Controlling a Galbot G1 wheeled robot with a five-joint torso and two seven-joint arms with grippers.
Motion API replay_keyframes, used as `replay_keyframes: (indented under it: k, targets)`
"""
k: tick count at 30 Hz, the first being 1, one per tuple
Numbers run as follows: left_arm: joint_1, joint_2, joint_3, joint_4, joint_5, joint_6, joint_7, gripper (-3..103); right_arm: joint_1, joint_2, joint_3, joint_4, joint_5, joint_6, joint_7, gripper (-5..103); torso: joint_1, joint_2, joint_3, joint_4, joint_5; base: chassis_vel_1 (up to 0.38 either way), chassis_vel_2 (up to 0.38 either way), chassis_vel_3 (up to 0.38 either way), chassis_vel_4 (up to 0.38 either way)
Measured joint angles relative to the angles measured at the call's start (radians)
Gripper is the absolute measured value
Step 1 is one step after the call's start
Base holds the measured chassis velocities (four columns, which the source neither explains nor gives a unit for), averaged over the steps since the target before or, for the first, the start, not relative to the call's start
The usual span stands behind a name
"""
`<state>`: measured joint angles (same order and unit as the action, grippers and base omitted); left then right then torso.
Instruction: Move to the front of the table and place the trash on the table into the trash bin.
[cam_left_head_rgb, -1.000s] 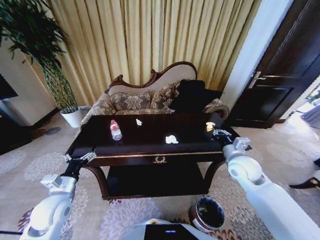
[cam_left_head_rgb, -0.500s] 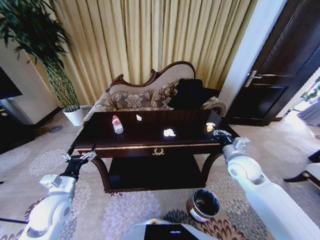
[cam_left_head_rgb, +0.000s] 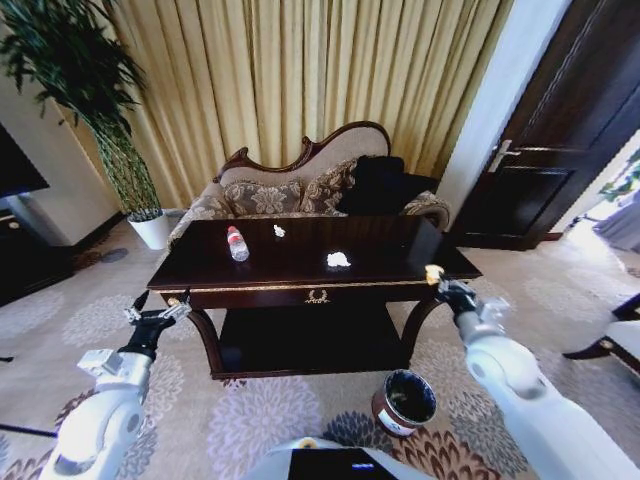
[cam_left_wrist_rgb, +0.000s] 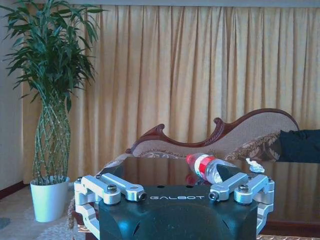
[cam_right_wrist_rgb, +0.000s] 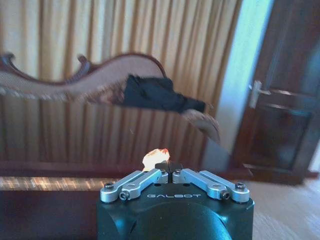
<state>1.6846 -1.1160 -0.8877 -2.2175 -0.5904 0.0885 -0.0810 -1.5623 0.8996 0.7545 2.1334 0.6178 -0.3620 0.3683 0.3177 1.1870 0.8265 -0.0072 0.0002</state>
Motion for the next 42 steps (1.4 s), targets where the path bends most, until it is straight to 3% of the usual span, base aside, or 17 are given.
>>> replay_keyframes:
  k: [4, 8, 13, 25, 27, 29, 30, 38, 42]
  targets:
    - [-0.011, 0.0, 0.001, 0.019, -0.002, -0.003, 0.001, 100, -0.03, 0.073, -0.006, -0.054, 0.012, -0.044, -0.011, 0, 0.0, 0.0, 0.0, 0.0005, -0.0002, 0.0, 0.0, 0.0, 0.0]
    - [-0.016, 0.0, 0.007, 0.036, -0.001, -0.007, 0.001, 100, -0.031, 0.147, -0.038, -0.149, -0.053, -0.059, -0.073, 0, 0.0, 0.0, 0.0, 0.0004, 0.0, 0.0, 0.0, 0.0, 0.0]
    - [-0.019, 0.017, 0.015, 0.049, -0.001, -0.012, 0.002, 100, -0.015, 0.284, -0.081, -0.373, -0.255, 0.009, -0.179, 0, 0.0, 0.0, 0.0, 0.0, 0.0003, 0.0, 0.0, 0.0, 0.0]
    - [-0.044, 0.059, 0.045, 0.067, -0.001, -0.003, -0.003, 100, 0.064, 0.384, -0.072, -0.654, -0.496, 0.153, -0.216, 0, 0.0, 0.0, 0.0, 0.0003, 0.0, 0.0, 0.0, 0.0, 0.0]
    - [-0.046, 0.063, 0.045, 0.068, -0.003, -0.002, -0.003, 100, 0.073, 0.39, -0.072, -0.665, -0.515, 0.157, -0.213, 3, 0.0, 0.0, 0.0, 0.0004, 0.0, 0.0, 0.0, 0.0, 0.0]
    - [-0.049, 0.07, 0.045, 0.072, -0.005, -0.002, -0.004, 100, 0.077, 0.395, -0.072, -0.663, -0.525, 0.158, -0.212, 14, 0.0, 0.0, 0.0, 0.0005, 0.0, 0.0, 0.0, 0.0, 0.0]
    - [-0.049, 0.07, 0.045, 0.072, -0.005, -0.002, -0.004, 100, 0.077, 0.395, -0.072, -0.663, -0.525, 0.158, -0.212, 14, 0.0, 0.0, 0.0, 0.0005, 0.0, 0.0, 0.0, 0.0, 0.0]
    - [-0.063, 0.078, 0.052, 0.078, -0.01, -0.001, -0.005, 100, 0.065, 0.392, -0.077, -0.635, -0.543, 0.169, -0.206, 46, 0.0, 0.0, 0.0, 0.0004, 0.0001, 0.0, 0.0, 0.0, 0.0]
    - [-0.067, 0.078, 0.058, 0.079, -0.01, -0.001, -0.006, 100, 0.059, 0.388, -0.076, -0.624, -0.543, 0.174, -0.202, 57, 0.0, 0.0, 0.0, 0.0002, 0.0001, 0.0, 0.0, 0.0, 0.0]
